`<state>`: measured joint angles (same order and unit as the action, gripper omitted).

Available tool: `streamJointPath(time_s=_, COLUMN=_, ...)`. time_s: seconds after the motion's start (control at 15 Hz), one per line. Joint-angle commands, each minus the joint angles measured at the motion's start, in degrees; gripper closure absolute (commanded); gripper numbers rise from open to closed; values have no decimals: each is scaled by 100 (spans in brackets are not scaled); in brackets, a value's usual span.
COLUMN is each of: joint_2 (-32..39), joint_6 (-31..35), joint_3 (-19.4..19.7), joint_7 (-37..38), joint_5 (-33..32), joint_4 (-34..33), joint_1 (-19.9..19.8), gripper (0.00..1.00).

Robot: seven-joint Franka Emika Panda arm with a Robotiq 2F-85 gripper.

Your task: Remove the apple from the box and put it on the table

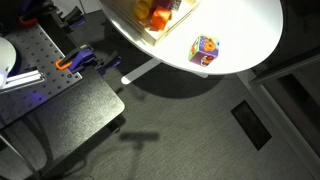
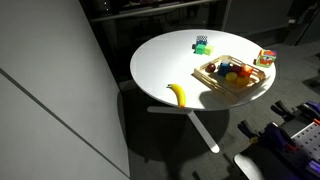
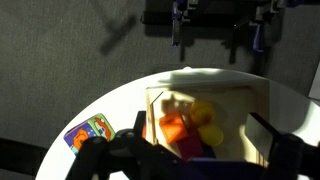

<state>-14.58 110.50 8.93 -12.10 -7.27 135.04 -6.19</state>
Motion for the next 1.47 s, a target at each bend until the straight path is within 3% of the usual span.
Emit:
streamJointPath(time_s=0.0, joint_2=205, joint_6=348, joint_3=-125, joint_7=256, joint_5=79, joint_4=119, joint_1=61, gripper=0)
streamJointPath(time_s=0.53, joint_2=445, joint_6=1377, joint_3=-283, joint_7=513, joint_5=151, joint_4=554, joint_1=125, gripper=0)
streamJointPath(time_s=1.2, joint_2=485, joint_6=1282, joint_3=-278, joint_7=401, joint_5=75, joint_4=520, joint_1=108, gripper=0)
streamJointPath(time_s=1.4, joint_2=790, joint_6=1253, joint_3=-304, joint_7=493, joint_5=57, joint_4=417, joint_1=119, gripper=0)
